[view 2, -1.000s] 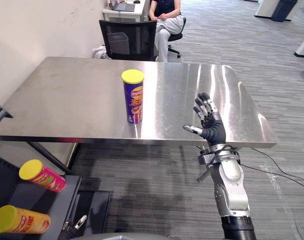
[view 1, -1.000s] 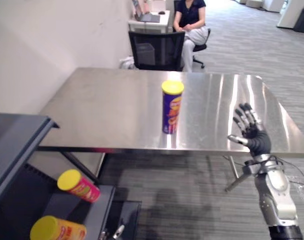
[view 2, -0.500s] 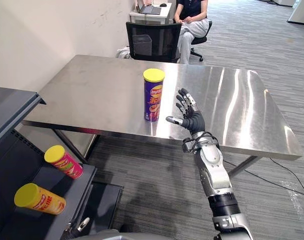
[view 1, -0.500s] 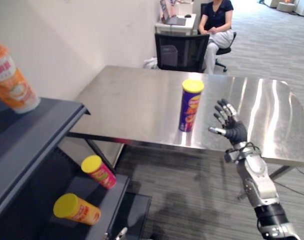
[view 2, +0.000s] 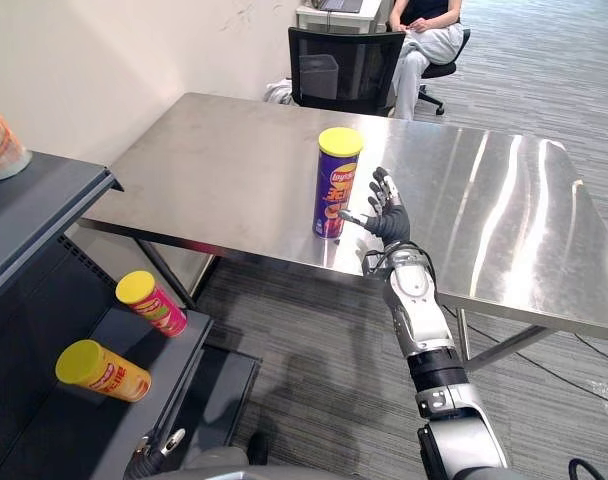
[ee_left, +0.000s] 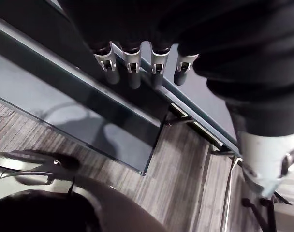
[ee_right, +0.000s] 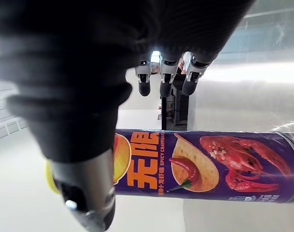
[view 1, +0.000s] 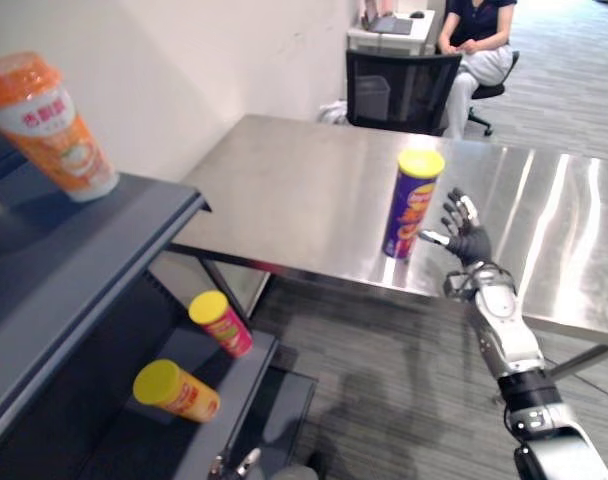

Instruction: Put the gum and the chips on the shelf.

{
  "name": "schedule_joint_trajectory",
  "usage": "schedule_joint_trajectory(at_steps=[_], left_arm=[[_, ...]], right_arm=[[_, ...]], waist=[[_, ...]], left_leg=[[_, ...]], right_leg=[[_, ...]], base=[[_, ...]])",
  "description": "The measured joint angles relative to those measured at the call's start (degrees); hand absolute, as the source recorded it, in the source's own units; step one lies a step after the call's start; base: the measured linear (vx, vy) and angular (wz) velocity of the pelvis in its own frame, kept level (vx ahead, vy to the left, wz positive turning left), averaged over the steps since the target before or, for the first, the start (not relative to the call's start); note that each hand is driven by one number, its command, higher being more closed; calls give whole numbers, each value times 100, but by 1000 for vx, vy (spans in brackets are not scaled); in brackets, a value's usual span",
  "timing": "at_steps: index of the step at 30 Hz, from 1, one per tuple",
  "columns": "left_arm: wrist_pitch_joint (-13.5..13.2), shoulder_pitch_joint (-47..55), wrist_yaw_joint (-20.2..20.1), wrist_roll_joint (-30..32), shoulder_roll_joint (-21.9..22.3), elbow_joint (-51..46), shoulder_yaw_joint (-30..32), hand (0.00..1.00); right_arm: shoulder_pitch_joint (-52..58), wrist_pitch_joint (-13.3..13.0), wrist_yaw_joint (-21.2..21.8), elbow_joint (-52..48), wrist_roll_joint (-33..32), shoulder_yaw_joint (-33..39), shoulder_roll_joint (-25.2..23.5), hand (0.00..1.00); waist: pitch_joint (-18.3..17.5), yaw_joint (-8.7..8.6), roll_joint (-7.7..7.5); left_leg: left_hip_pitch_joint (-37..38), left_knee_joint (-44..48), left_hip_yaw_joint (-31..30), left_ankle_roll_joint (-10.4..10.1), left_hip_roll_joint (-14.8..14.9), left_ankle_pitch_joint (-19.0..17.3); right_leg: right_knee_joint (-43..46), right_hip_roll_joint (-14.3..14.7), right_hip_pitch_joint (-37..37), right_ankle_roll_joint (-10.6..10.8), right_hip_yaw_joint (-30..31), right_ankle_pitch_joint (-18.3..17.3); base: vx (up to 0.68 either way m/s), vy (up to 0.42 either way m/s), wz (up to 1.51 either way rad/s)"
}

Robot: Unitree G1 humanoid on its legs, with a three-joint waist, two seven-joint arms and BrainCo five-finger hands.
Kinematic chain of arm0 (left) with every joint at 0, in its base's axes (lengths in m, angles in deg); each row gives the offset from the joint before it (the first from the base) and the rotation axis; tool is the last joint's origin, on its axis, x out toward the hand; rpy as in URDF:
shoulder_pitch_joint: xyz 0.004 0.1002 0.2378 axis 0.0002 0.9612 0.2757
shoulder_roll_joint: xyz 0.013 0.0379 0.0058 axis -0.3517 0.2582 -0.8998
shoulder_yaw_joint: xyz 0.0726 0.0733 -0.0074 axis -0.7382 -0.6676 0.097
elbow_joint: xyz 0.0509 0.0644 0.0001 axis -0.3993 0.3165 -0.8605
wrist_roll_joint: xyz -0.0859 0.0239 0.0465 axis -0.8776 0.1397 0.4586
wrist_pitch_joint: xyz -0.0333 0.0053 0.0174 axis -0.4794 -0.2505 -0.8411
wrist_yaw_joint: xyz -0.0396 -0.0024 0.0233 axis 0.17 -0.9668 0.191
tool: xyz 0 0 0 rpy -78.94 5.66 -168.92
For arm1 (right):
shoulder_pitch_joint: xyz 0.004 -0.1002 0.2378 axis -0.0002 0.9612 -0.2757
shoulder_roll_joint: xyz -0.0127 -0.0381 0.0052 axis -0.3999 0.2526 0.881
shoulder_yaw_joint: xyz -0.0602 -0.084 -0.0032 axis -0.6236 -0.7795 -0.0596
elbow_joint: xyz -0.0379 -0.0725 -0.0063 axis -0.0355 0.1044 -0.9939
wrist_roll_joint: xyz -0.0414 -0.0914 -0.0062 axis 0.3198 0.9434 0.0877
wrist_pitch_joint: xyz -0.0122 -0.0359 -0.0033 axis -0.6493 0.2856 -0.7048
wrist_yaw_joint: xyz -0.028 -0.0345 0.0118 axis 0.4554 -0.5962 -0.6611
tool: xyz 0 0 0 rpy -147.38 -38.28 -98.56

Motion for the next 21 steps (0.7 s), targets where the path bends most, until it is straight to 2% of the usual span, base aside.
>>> schedule_joint_trajectory(at_steps=[11, 16, 21], left_arm=[[20, 44, -18, -5, -4, -53, -149, 0], [42, 28, -37, -6, -12, -60, -152, 0], [39, 2, -86, -9, -72, -55, -224, 0]], right_arm=[[-597, -6, 8, 501, 170, -7, 28, 0], [-889, -10, 0, 557, 166, -97, 390, 0], [-1058, -20, -49, 718, 165, -121, 513, 0]], waist=[[111, 52, 78], [149, 105, 72], [178, 195, 49]], left_leg=[[-9, -65, -148, -5, -14, 104], [-97, 2, -212, -1, -4, 107], [-97, 36, -300, -8, 8, 111]], right_leg=[[39, -12, 28, 3, -140, 1], [129, -29, 8, -5, -199, -25], [315, -81, -2, -10, -257, -147]], base=[[-14, 0, 7], [9, -2, 6], [-11, -8, 10]])
